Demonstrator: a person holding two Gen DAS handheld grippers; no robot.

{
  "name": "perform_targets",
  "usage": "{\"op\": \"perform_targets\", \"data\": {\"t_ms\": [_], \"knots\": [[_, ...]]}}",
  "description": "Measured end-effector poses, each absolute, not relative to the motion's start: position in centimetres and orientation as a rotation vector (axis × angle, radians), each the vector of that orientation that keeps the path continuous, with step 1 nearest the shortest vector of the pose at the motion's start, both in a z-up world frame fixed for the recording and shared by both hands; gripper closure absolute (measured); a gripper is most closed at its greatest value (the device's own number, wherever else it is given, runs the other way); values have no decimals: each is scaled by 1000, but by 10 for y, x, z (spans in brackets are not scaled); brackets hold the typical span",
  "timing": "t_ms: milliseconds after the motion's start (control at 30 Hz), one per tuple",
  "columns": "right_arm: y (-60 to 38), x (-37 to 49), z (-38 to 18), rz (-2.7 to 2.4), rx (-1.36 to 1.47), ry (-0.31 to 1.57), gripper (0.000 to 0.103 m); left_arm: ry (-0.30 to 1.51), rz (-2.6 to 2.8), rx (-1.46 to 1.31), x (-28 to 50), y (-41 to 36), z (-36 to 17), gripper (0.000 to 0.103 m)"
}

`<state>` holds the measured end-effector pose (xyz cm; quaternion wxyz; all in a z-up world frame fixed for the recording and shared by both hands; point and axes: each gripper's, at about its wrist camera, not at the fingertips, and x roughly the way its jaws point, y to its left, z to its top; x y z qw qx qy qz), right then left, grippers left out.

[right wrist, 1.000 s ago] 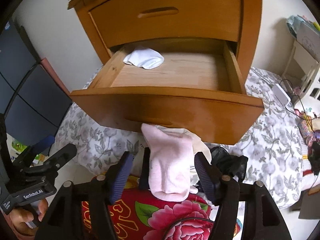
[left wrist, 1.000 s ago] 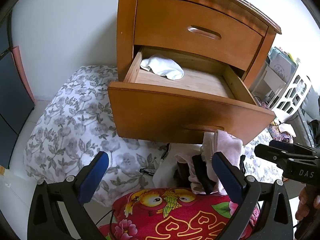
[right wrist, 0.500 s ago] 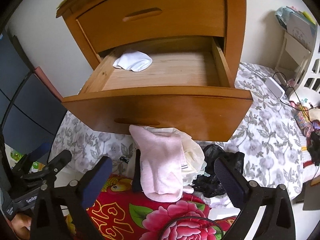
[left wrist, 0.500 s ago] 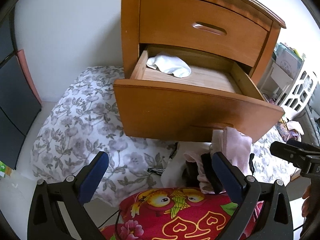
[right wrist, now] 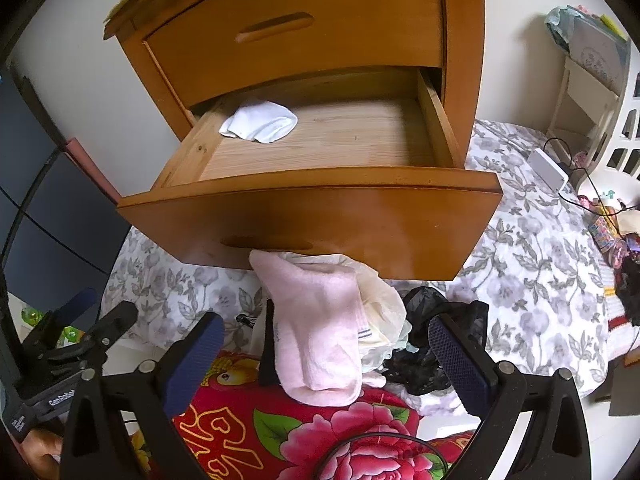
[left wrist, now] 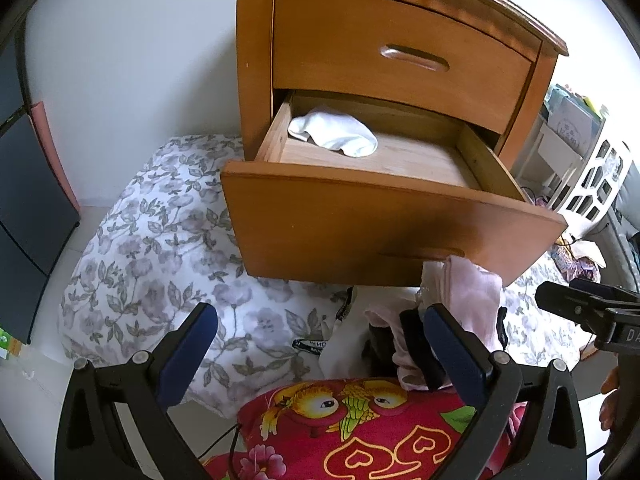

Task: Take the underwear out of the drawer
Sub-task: 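Move the open right gripper into the drawer over the white sock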

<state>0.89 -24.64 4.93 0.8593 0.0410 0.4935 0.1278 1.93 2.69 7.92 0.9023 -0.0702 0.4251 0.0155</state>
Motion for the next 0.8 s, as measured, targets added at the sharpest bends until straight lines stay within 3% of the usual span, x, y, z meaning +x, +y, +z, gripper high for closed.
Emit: {"op": "perform_targets", "data": {"t_ms": [800], "knots": [[-219,39,94,306,40,936,0,816,-8,-168,57,45,76,0]]}}
